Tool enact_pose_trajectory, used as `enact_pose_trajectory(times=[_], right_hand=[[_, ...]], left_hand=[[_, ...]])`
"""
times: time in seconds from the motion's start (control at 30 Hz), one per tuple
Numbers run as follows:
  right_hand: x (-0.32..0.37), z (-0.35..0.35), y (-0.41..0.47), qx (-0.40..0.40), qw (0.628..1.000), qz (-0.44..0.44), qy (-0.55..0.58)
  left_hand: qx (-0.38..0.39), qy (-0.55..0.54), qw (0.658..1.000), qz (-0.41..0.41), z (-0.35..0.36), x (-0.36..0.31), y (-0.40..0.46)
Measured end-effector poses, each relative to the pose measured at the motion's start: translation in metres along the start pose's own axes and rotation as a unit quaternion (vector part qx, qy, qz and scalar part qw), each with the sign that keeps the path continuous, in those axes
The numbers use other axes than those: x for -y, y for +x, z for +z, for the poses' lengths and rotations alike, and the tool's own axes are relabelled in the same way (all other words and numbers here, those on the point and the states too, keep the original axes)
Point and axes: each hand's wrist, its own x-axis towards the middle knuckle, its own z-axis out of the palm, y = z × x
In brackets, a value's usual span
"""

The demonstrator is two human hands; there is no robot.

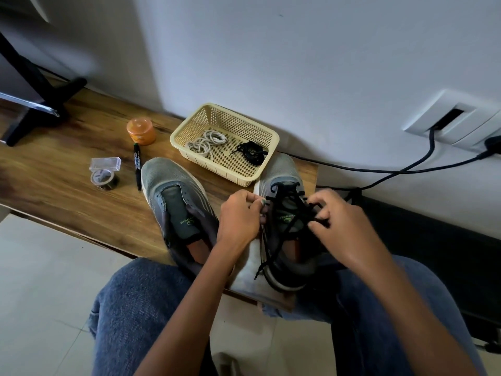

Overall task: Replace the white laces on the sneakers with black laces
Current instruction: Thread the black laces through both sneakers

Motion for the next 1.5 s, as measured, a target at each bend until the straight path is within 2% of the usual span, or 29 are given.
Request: enact_pose_trajectory(times=[0.1,0.13,0.2,0.27,0.33,0.43,0.57,0.63,0.7,0.73,0.83,0.93,1.07,1.2,1.37,1.5], right_hand=[[-0.01,-0.031,-0.007,0.005,0.989,0.043,-0.139],[-0.011,-0.041,-0.008,-0.025,0.986,0.057,-0.152],[-0.009,-0.054,-0.009,-0.133,0.981,0.057,-0.127],[-0.002,-0.061,-0.008,-0.255,0.964,-0.017,-0.067],[0.009,-0.057,-0.008,-0.303,0.945,-0.122,-0.007],[0.023,-0.032,-0.011,-0.251,0.935,-0.231,0.098],[0.034,-0.001,-0.017,-0.105,0.931,-0.263,0.23],[0.027,0.006,-0.014,-0.122,0.932,-0.236,0.247],[0.009,0.013,-0.006,-0.197,0.945,-0.16,0.205],[-0.002,0.018,-0.001,-0.211,0.957,-0.106,0.17],[-0.029,0.034,0.008,-0.118,0.988,0.02,0.093],[-0.038,0.047,0.01,-0.128,0.991,0.026,0.039],[-0.04,0.051,0.011,-0.16,0.986,0.041,0.001],[-0.045,0.053,0.012,-0.165,0.985,0.049,0.01],[-0.046,0.054,0.013,-0.167,0.985,0.04,0.006],[-0.047,0.056,0.013,-0.17,0.985,0.038,0.003]], left_hand=[[0.005,0.022,1.0,0.0,0.0,-0.001,-0.002],[0.009,0.023,1.0,0.0,0.0,-0.002,-0.003],[0.013,0.025,1.0,-0.001,0.0,-0.003,-0.004],[0.014,0.024,1.0,0.0,-0.001,-0.004,-0.004],[0.017,0.02,1.0,-0.004,-0.001,-0.005,-0.003],[0.031,0.002,0.999,-0.024,-0.002,-0.006,-0.004],[0.017,-0.003,0.999,-0.027,-0.006,-0.005,-0.002],[0.036,-0.026,0.998,-0.042,-0.005,-0.006,-0.003],[0.058,-0.046,0.996,-0.058,-0.004,-0.004,-0.001],[0.065,-0.052,0.995,-0.061,-0.003,-0.004,-0.001],[0.068,-0.06,0.994,-0.061,-0.003,-0.004,-0.002],[0.057,-0.073,0.994,-0.064,-0.004,-0.007,-0.005],[0.003,-0.068,0.997,-0.041,-0.017,-0.015,-0.007],[-0.108,-0.052,0.993,0.022,-0.038,-0.02,-0.005],[-0.239,-0.094,0.963,0.086,-0.046,-0.02,-0.003],[-0.338,-0.164,0.916,0.139,-0.05,-0.026,-0.005]])
